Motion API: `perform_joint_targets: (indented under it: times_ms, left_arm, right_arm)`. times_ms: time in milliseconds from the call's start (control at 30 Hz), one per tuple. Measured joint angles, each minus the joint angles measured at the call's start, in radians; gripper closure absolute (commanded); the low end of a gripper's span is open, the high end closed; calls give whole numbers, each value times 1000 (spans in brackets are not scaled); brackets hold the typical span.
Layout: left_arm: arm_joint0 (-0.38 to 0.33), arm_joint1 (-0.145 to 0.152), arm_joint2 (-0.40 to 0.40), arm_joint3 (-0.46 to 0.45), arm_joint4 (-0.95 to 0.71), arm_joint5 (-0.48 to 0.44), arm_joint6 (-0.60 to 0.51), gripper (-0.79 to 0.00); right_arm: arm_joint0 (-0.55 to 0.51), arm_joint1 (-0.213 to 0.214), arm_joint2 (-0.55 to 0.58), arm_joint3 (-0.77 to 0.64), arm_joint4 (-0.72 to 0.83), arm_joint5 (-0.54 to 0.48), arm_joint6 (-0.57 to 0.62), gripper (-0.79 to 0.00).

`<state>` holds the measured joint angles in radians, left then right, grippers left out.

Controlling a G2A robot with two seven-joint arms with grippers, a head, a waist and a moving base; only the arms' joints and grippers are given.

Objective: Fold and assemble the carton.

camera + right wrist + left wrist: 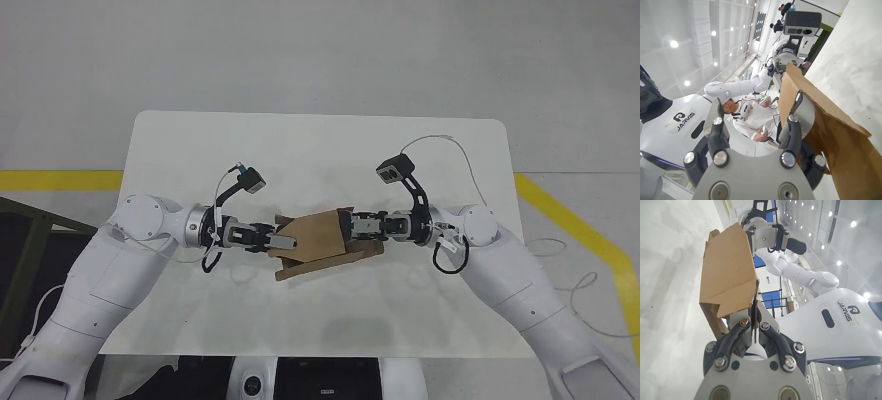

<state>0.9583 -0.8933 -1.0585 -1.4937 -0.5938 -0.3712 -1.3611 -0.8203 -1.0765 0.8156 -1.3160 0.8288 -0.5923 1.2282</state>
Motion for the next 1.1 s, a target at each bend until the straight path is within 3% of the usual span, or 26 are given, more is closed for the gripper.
perform_joint_targets:
  times_ms: [100,333,533,633,900,1033,1100]
  left_arm:
    - [3,-1,-4,-2,3,3,1,0]
    - [4,-4,-7,-9,4,4,-2,0]
    - [5,-7,-5,-11,3,4,-5,0]
    - [6,-9,-4,-12,2,4,-6,0]
    - [7,-15,0,-14,-12,5,-14,0]
    - [6,-17,0,-10,-13,5,-17,0]
    - [5,-19,1,-10,-13,6,-17,0]
  right_arm:
    - [4,-7,-8,3,-4,0,0,-456]
    - [12,-21,-37,8,-30,22,22,-416]
    - [23,-31,-53,17,-44,24,24,-345]
    - [34,-37,-63,23,-55,27,27,-265]
    - [55,-44,-81,43,-85,36,35,-197]
    - [55,-45,-84,42,-87,36,36,-31]
    - [52,-45,-85,44,-85,34,34,0]
